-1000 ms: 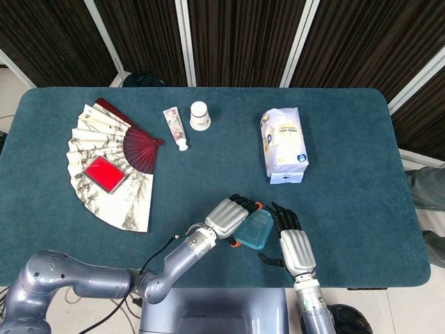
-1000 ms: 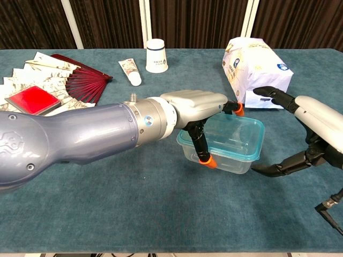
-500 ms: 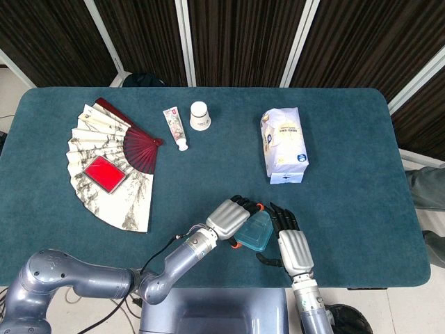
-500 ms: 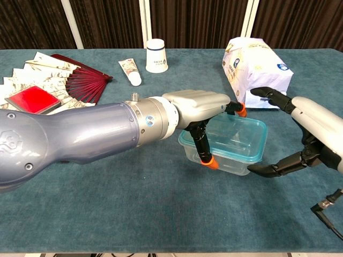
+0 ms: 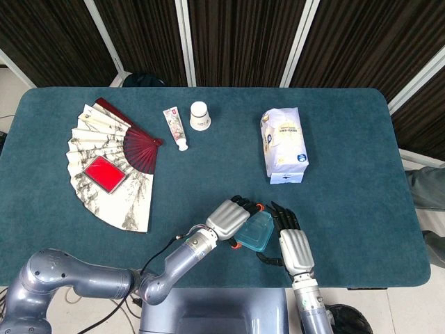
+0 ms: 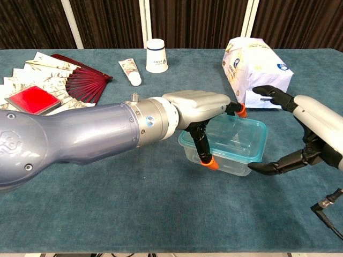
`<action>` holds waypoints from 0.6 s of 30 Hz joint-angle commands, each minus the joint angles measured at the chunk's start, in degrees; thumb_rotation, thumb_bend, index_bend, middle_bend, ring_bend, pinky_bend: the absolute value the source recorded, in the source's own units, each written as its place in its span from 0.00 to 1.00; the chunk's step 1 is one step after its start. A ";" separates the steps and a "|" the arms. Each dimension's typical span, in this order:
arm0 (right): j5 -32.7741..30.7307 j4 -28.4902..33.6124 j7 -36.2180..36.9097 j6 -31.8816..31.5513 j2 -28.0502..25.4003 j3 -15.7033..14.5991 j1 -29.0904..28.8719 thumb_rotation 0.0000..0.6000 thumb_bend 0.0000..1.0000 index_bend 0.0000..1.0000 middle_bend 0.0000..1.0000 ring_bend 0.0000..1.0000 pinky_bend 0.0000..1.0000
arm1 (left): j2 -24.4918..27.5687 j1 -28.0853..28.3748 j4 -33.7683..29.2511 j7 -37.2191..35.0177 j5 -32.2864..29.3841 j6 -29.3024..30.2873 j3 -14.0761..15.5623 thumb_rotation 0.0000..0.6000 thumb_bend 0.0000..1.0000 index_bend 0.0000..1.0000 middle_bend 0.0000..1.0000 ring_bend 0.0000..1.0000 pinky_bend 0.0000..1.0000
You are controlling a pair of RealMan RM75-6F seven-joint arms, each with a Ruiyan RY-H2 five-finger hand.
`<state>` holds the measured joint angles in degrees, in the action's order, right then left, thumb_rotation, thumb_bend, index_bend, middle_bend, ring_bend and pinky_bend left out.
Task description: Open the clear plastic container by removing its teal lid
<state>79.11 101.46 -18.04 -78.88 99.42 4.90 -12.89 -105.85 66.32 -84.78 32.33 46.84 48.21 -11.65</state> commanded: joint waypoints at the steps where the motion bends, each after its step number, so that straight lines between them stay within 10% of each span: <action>1: -0.05 -0.15 0.09 -0.04 0.10 0.07 0.00 1.00 0.23 0.00 0.00 0.00 0.00 | 0.08 0.12 -0.07 0.11 -0.06 -0.05 -0.01 1.00 0.17 0.19 0.28 0.28 0.42; 18: -0.01 -1.37 1.84 -1.31 1.10 0.68 0.50 1.00 0.23 0.00 0.00 0.00 0.00 | 0.57 1.05 -0.68 1.52 -2.25 -0.34 0.49 1.00 0.17 0.19 0.28 0.28 0.42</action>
<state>79.16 100.15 -16.25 -80.19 100.48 5.56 -12.41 -105.28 67.33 -85.42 33.83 44.64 47.88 -11.17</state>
